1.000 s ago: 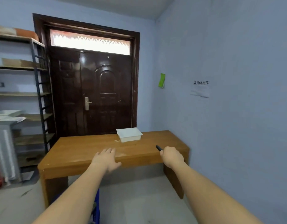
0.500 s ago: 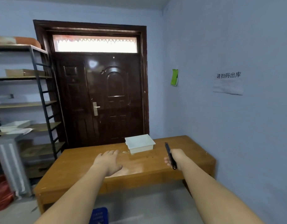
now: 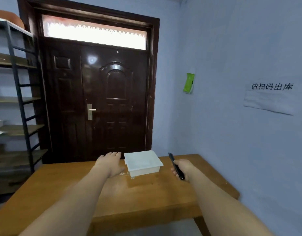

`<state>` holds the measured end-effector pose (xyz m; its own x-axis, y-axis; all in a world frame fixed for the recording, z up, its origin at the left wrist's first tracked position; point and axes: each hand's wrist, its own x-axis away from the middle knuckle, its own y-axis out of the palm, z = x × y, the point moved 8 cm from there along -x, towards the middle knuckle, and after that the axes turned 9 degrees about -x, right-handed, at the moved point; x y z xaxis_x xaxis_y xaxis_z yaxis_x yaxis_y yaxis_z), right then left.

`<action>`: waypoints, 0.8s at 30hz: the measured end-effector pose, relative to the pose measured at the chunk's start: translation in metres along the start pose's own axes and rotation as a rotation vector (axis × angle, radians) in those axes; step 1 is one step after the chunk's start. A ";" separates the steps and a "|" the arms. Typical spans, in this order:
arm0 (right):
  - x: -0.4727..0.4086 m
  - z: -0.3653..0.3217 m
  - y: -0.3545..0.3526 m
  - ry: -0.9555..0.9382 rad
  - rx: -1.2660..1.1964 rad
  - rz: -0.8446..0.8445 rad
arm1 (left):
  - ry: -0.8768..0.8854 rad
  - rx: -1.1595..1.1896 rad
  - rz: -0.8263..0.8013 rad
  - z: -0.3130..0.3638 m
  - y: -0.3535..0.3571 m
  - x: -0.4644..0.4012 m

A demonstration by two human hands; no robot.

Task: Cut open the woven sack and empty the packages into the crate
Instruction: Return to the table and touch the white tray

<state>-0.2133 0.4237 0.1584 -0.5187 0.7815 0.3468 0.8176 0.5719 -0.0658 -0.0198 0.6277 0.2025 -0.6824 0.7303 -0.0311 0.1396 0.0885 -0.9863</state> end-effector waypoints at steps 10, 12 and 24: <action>-0.130 -0.013 0.020 0.051 0.041 0.101 | 0.097 -0.040 -0.039 0.014 0.047 -0.131; -0.159 -0.010 0.024 0.065 0.068 0.110 | 0.089 -0.032 -0.047 0.014 0.056 -0.154; -0.348 -0.021 0.021 0.065 0.308 -0.030 | 0.004 -0.056 -0.140 0.071 0.090 -0.300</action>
<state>-0.0107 0.1582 0.0562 -0.5161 0.7516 0.4107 0.6834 0.6504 -0.3315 0.1459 0.3686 0.1115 -0.6954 0.7107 0.1066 0.0829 0.2267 -0.9704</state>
